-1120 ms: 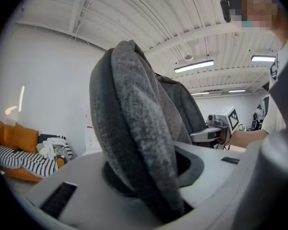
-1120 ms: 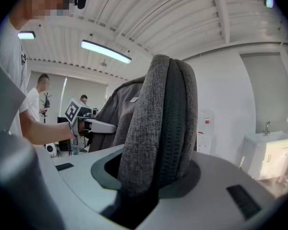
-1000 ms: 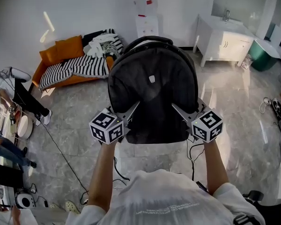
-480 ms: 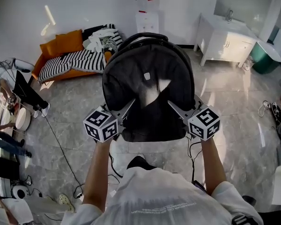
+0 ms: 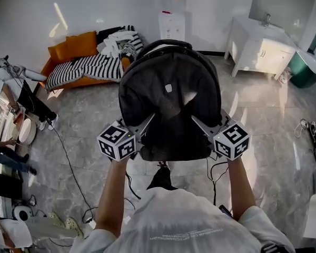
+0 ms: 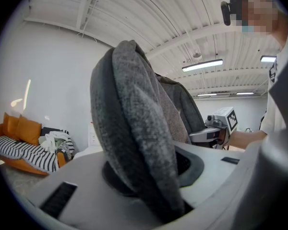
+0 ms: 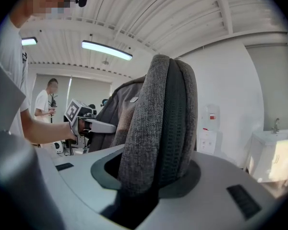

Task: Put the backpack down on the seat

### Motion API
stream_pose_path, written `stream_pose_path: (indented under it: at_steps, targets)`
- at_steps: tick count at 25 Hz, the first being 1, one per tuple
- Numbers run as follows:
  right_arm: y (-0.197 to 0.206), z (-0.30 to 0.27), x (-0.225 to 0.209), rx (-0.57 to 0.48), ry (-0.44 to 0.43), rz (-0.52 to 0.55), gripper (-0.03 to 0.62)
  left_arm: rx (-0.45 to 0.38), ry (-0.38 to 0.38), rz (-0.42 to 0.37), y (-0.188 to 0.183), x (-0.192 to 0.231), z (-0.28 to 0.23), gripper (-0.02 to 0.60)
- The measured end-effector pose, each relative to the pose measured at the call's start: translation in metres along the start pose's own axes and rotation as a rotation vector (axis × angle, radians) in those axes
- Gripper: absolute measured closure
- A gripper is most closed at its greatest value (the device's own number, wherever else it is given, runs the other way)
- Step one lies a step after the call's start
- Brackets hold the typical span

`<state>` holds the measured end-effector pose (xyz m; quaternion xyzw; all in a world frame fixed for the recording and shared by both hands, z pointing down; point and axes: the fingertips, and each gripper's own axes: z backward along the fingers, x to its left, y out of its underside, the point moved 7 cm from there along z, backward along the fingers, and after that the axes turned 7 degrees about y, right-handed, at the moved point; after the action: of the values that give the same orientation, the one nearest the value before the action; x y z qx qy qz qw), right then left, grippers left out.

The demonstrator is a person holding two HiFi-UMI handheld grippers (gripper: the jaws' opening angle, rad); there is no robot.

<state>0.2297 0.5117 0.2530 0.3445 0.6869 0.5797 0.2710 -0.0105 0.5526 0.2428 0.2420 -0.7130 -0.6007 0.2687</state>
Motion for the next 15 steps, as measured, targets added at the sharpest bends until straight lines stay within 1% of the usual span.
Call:
stream_pose_path:
  at_steps: [3, 8, 15]
  targets:
    - [-0.008, -0.027, -0.023, 0.009, -0.006, -0.009, 0.447, 0.009, 0.001, 0.013, -0.009, 0.029, -0.019, 0.456]
    - [0.006, -0.058, -0.049, 0.011, 0.003, -0.010, 0.447, 0.010, 0.001, 0.017, 0.003, 0.060, -0.047, 0.456]
    - [0.006, -0.109, -0.090, 0.022, 0.013, -0.010, 0.447, 0.011, 0.010, 0.030, 0.002, 0.116, -0.087, 0.456]
